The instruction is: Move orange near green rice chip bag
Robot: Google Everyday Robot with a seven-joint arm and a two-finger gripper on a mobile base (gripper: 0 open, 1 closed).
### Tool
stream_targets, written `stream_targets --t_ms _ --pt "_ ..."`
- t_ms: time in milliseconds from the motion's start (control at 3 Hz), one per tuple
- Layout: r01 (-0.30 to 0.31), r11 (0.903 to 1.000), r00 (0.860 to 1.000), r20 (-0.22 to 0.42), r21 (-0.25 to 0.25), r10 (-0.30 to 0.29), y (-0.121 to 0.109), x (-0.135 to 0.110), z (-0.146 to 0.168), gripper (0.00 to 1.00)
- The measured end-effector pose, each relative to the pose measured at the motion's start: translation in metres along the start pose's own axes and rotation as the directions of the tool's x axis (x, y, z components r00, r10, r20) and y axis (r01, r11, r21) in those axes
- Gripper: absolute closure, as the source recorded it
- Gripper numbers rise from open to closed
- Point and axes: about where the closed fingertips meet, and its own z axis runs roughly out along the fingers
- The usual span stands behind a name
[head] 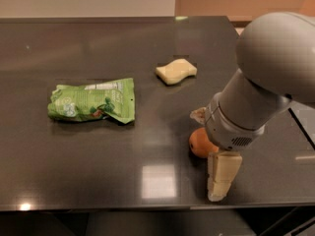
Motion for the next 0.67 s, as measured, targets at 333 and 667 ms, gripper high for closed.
stream_targets --t_ms 333,667 --pt "-0.045 0.9989 0.999 0.009 0.011 0.045 -0.01 0.0091 -0.0016 0.0" --pt "-0.06 0.9982 0.998 0.01 0.008 0.059 -0.0136 0.0133 -0.001 0.18"
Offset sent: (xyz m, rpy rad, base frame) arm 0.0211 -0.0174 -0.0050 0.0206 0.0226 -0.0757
